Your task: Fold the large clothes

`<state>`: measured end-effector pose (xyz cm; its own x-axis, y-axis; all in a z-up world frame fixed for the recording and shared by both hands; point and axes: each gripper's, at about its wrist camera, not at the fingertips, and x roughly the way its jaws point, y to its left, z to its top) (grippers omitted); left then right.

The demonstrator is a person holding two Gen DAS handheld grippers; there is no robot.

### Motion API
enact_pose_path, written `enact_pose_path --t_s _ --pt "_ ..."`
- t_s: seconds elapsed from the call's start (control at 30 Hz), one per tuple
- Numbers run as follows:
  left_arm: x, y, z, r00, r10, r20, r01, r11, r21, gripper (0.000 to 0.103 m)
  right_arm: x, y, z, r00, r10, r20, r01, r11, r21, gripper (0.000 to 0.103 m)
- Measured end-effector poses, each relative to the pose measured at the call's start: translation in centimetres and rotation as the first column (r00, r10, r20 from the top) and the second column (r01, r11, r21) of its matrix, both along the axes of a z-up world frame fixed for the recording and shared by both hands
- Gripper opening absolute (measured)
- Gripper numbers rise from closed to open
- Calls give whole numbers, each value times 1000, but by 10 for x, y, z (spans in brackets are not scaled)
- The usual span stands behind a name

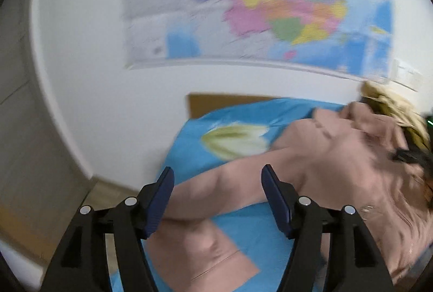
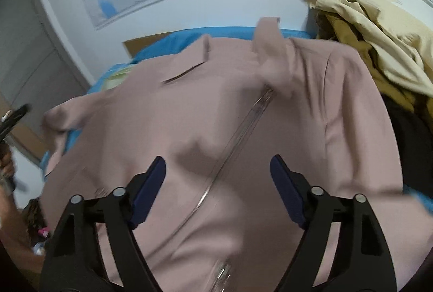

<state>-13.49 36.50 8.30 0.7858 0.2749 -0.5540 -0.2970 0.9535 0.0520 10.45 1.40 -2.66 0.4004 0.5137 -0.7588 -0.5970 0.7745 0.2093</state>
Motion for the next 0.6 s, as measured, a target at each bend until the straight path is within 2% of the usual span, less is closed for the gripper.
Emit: enact_pose_path --t_s 0.1,0.17,0.2,0.33,0.43,0.5,0.57,0.6 --pt "25 -30 0 995 -97 -7 97 995 35 71 38 10 -9 998 -58 -32 59 998 12 75" --pt "51 -57 -5 980 -198 -27 199 979 42 74 53 12 -11 996 -86 -22 87 995 39 74" --pt "64 -67 -9 976 -215 -41 216 976 41 75 61 12 -11 994 -103 -27 104 993 60 73" --pt "145 -109 -25 925 -365 -108 370 929 31 75 86 12 -13 986 -158 -45 161 981 103 71" --pt "206 -131 -35 903 -407 -139 415 909 32 75 93 17 -5 989 -148 -31 150 981 123 66" --pt "246 -139 -40 890 -427 -159 434 901 7 78 95 20 2 989 -149 0 148 981 122 63" --pt "283 -140 -47 880 -432 -196 431 901 -48 78 98 26 8 990 -138 33 134 985 112 63" --pt "303 -143 -53 878 -423 -223 423 905 -49 78 100 31 9 991 -126 50 121 989 89 64"
